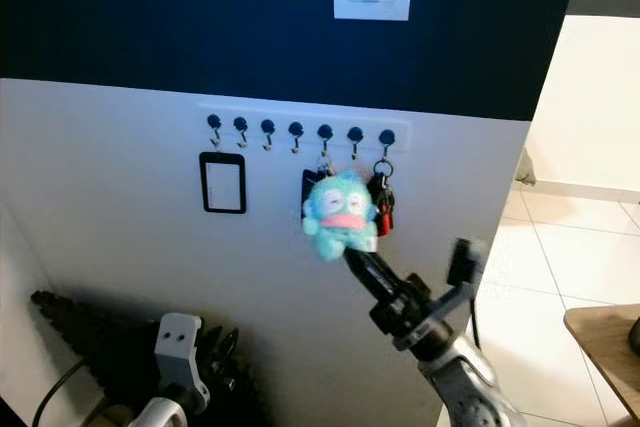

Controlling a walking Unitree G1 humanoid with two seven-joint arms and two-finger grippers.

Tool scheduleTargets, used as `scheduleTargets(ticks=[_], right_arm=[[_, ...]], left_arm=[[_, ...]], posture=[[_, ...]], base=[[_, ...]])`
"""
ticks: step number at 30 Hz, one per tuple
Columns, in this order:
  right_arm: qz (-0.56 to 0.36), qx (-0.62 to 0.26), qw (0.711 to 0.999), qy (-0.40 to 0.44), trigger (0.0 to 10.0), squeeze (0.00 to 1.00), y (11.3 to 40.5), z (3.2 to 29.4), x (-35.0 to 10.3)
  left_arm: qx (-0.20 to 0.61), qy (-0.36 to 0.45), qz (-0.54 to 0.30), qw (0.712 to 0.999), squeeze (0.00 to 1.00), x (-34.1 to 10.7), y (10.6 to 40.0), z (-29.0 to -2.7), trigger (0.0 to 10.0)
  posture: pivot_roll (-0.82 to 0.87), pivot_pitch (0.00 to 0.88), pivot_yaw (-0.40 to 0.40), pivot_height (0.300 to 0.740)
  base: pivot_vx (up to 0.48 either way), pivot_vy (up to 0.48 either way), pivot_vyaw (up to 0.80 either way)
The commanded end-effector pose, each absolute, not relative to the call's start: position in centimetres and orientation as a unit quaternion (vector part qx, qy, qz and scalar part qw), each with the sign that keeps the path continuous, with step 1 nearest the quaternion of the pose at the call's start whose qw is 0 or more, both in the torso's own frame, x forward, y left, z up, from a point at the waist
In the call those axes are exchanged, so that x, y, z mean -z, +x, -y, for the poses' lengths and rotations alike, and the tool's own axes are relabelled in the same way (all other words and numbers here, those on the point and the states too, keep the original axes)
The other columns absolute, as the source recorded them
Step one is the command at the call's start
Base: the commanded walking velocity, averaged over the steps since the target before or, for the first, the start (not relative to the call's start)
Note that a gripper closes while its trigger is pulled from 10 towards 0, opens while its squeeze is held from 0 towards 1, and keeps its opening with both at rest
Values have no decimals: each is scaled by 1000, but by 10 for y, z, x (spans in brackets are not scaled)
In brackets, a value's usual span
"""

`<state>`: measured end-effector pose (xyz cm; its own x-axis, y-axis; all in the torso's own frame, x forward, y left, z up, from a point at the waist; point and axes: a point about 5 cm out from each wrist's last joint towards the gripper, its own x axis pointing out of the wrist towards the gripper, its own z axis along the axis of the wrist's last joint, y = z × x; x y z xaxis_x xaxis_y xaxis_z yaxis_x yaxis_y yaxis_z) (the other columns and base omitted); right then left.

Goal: Hang keys on a hook

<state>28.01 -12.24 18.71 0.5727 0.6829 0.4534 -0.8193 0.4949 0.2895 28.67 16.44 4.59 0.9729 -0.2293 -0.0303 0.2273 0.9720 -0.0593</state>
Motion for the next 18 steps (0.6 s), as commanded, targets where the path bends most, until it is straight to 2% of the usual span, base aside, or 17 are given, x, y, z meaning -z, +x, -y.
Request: scheduleTargets(ticks=[1,8,14,18], right_arm=[[131,-443,866,191,10000,0,284,113,-186],[134,-453,872,132,10000,0,288,101,-192],[183,-398,896,69,10000,0,308,97,-211],[200,-372,905,56,10000,0,317,96,-216]], left_arm=[[117,-39,-21,992,0,-46,287,-159,10000],[117,-39,-20,992,0,-48,289,-158,10000],[121,-40,-18,992,0,-50,290,-157,10000],[124,-40,-17,991,0,-50,291,-156,10000]], posture=[[21,22,0,740],[24,18,-1,740],[18,22,5,740],[18,22,5,740]], base=[[0,0,0],[0,0,0],[0,0,0],[0,0,0]])
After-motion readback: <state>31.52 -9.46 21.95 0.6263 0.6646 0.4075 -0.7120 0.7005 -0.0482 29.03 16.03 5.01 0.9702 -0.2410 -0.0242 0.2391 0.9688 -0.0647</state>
